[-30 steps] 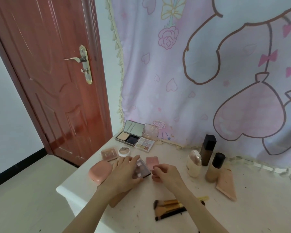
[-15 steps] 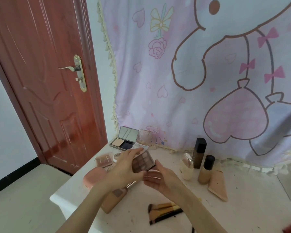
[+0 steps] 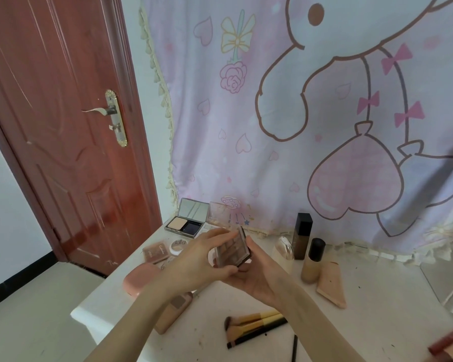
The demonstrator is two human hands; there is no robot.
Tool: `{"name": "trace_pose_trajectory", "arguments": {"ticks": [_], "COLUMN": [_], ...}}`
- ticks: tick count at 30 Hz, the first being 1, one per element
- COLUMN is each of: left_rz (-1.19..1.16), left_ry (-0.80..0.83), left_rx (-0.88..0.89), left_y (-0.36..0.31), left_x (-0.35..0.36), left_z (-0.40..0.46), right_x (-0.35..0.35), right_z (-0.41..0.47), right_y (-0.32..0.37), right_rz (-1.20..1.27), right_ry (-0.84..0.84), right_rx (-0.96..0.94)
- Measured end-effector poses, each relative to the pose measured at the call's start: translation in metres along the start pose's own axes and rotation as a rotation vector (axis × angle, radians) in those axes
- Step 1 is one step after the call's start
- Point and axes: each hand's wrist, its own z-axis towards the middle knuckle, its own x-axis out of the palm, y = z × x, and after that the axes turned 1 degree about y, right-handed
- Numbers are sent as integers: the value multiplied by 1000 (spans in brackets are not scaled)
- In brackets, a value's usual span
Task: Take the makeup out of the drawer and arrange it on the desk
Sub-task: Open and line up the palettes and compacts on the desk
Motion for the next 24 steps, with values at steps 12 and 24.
{"name": "trace_pose_trajectory", "arguments": {"ticks": [12,24], "left_rz": [-228,115], "left_ry": [131,-102], "left_rx": [-37,-128], "left_y": [9,28], "left_x": [-22,-25], "left_z": [13,93], "right_x": [0,-11], "right_z": [3,45], "right_y": [1,3], "right_rz": [145,-15], "right_ry": [-17,-367], "right_rx": [-11,-185]}}
